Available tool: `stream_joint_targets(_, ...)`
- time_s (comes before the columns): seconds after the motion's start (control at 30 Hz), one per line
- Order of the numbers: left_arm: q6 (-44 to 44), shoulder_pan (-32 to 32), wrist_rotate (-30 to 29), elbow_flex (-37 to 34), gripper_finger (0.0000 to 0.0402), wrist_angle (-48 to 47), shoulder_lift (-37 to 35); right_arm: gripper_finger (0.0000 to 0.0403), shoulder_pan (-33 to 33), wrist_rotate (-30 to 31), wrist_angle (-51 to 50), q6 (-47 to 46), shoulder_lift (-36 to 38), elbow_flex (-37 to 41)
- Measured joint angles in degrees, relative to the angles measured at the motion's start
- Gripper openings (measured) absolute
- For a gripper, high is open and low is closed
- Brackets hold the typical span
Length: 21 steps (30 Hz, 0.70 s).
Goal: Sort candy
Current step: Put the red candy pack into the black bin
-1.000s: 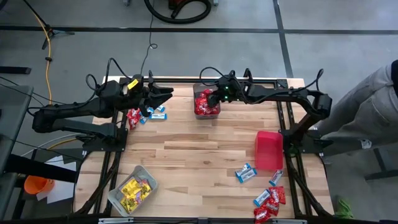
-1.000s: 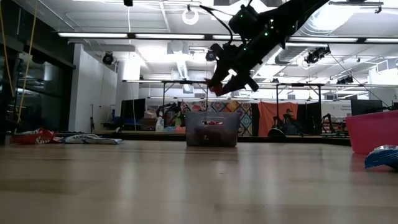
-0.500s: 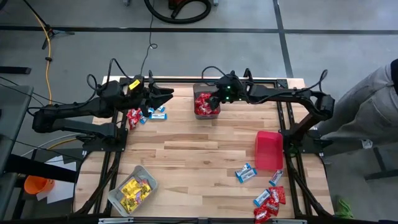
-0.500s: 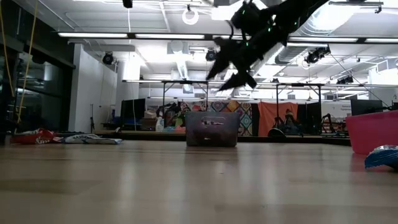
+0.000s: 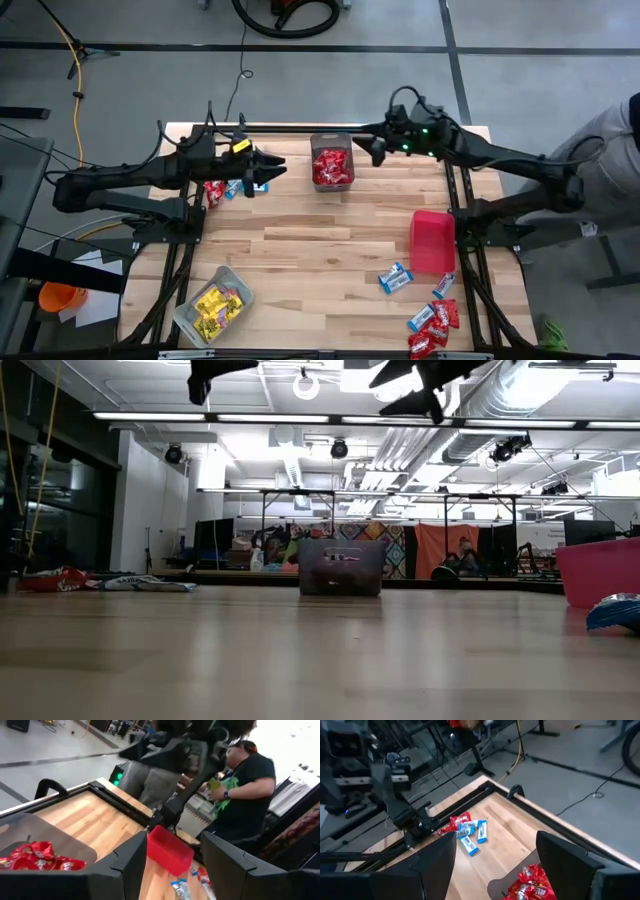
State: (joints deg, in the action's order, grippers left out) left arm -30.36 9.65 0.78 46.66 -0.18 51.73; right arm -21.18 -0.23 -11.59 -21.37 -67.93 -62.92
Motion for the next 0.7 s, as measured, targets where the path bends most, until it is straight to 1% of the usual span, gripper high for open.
stream_joint_targets(0.13,0.61,0.18,0.00,0.02,0.0175,-0.21,0.45,0.0270,1.33,2.88,-3.53,0.68,2.59,-0.02)
stream_joint_targets(0.2,0.53,0.78,-1.06,0.49,0.0175,-4.24,0.45,0.0270,1.74,3.64,-4.65,0.69,2.96,0.00)
stream_joint_targets(0.27,-0.81,2.14,-4.69,2.58,0.0175,-16.81,0.52,0.0270,1.81,3.72,-5.01,0.64,2.92,0.00)
stream_joint_targets(0.37,-5.71,5.85,-10.85,5.89,0.0175,-41.06,2.27,0.0270,1.81,3.72,-5.56,0.46,2.42,0.00)
stream_joint_targets(0.43,-8.52,9.16,-12.16,5.72,0.0175,-55.22,3.78,0.0270,1.81,3.72,-6.17,0.45,2.08,0.00)
stream_joint_targets(0.5,-10.70,12.19,-12.79,4.04,0.0175,-65.27,5.49,0.0270,1.81,3.72,-6.04,0.46,1.88,0.00)
stream_joint_targets(0.57,-13.16,14.79,-12.54,0.54,0.0175,-70.91,7.29,0.0270,1.81,3.72,-5.86,0.44,1.59,0.00)
stream_joint_targets(0.63,-12.85,17.01,-11.01,-3.31,0.0175,-71.57,8.47,0.0270,1.81,3.72,-6.03,0.39,1.43,0.00)
stream_joint_targets(0.7,-11.75,18.54,-9.98,-6.56,0.0174,-69.84,9.70,0.0270,1.81,3.72,-5.93,0.35,1.43,0.00)
